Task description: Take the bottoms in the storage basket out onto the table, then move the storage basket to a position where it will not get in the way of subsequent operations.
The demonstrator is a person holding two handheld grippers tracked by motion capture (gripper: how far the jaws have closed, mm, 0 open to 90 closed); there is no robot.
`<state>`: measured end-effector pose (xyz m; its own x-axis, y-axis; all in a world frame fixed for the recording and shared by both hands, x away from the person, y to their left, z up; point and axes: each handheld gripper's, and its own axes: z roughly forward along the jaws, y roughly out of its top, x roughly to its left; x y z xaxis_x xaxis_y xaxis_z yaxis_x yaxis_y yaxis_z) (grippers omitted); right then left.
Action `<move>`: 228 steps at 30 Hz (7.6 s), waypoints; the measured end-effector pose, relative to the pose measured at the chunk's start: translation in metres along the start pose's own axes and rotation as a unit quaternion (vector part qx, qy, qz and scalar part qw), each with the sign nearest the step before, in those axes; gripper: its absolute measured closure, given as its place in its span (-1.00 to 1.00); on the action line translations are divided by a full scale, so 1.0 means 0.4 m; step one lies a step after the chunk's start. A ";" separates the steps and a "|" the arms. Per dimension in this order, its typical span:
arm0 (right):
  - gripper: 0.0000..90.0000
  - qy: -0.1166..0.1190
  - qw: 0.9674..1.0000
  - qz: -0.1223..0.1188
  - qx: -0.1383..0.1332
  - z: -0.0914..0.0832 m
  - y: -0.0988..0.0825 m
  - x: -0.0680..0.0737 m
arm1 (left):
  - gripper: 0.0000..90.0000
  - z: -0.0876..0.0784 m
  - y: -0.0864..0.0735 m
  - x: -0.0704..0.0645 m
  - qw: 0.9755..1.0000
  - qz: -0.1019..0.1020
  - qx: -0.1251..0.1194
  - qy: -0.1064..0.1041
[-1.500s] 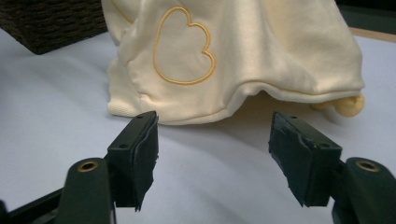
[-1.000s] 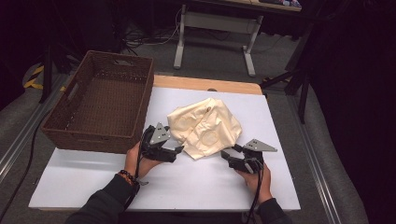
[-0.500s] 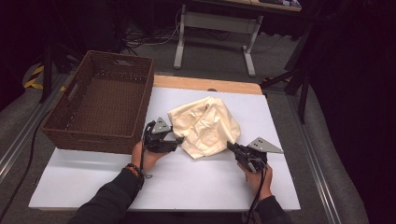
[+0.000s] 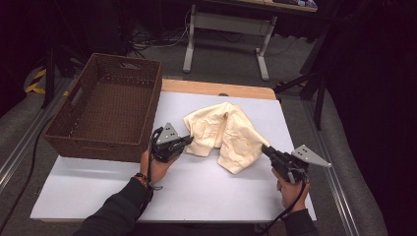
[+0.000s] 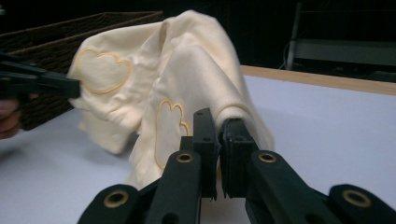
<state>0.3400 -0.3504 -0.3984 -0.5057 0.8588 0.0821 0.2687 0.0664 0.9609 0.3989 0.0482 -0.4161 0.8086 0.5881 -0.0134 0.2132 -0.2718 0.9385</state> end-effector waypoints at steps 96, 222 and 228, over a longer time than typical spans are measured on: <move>0.84 0.065 0.986 -0.096 0.120 -0.100 -0.091 0.081 | 0.86 -0.060 -0.144 -0.097 0.971 0.123 0.193 -0.069; 0.43 0.150 0.965 -0.133 0.170 0.040 -0.099 0.247 | 0.84 -0.100 -0.143 -0.169 0.963 0.138 0.169 -0.160; 0.35 0.128 0.976 -0.116 0.132 0.017 -0.075 0.216 | 0.77 -0.126 -0.113 -0.169 0.967 0.132 0.140 -0.164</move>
<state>0.2940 -0.2747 -0.4221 -0.7566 0.6530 -0.0334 0.3076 0.4006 0.8631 0.3069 0.0593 -0.4404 0.9760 0.2090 0.0608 0.0795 -0.6023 0.7943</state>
